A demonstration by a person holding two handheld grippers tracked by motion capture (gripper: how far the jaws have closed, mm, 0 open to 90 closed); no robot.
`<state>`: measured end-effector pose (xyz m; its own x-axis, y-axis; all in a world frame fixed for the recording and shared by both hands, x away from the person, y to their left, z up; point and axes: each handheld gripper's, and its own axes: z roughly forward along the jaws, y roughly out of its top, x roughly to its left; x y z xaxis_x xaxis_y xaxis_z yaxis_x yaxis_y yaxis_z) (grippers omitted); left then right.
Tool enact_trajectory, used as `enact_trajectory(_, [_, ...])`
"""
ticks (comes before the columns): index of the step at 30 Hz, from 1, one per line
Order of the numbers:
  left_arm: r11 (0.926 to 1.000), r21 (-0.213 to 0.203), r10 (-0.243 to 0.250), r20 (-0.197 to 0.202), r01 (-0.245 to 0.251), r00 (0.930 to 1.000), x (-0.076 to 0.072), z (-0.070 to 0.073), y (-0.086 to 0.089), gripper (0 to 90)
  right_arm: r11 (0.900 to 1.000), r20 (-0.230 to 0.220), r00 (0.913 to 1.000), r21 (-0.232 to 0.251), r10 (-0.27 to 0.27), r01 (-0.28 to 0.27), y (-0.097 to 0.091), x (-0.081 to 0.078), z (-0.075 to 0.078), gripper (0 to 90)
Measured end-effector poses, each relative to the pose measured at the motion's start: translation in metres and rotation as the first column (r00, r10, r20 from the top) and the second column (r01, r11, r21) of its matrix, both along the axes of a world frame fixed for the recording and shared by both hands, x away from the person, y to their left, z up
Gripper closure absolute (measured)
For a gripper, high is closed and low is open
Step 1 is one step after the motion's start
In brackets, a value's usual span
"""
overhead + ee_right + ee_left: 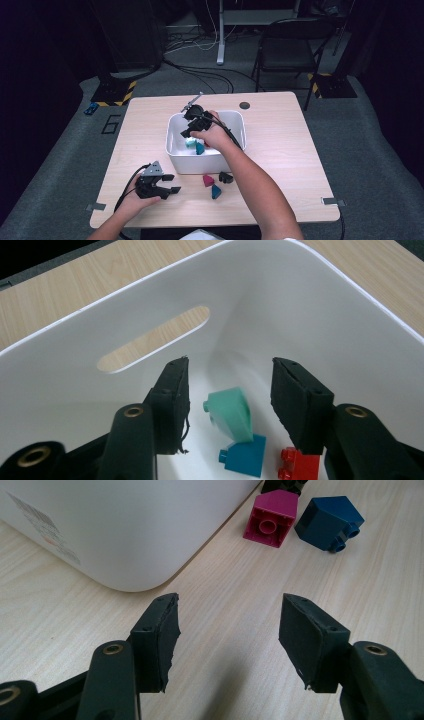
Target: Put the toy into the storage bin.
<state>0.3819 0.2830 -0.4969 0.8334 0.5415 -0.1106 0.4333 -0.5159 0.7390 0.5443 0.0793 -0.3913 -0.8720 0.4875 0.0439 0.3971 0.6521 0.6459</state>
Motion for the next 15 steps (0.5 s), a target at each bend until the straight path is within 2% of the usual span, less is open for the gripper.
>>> enact_trajectory(5, [1.0000,0.000,-0.001,0.004,0.001,1.0000,0.000,0.000,0.001,40.8,1.0000,0.015,0.9999,0.004,0.003,-0.003,-0.006,-0.007,0.009,48.3])
enact_trajectory(6, [0.9999,0.015,-0.009,0.013,0.009,0.9999,0.000,0.001,0.002,40.7,0.9999,0.021,0.9998,0.008,0.006,-0.006,-0.008,-0.009,0.011,48.1])
enact_trajectory(7, [1.0000,0.006,0.001,0.009,-0.001,1.0000,0.000,0.000,0.001,40.7,0.9999,0.016,0.9999,0.014,0.003,-0.003,-0.011,-0.013,0.015,47.9])
enact_trajectory(9, [1.0000,0.008,0.001,0.008,-0.001,1.0000,0.000,0.000,0.001,40.7,0.9998,0.029,0.9996,0.017,0.008,-0.009,-0.017,-0.019,0.020,47.5])
enact_trajectory(10, [0.9999,-0.004,0.012,0.005,-0.011,0.9999,0.000,-0.001,0.000,40.8,0.9997,0.038,0.9992,0.019,0.012,-0.013,-0.021,-0.023,0.024,47.1])
enact_trajectory(15, [0.9999,0.007,0.009,-0.005,-0.009,0.9999,0.000,-0.001,0.000,40.7,1.0000,0.056,0.9984,0.009,0.001,-0.002,-0.040,-0.042,0.037,46.5])
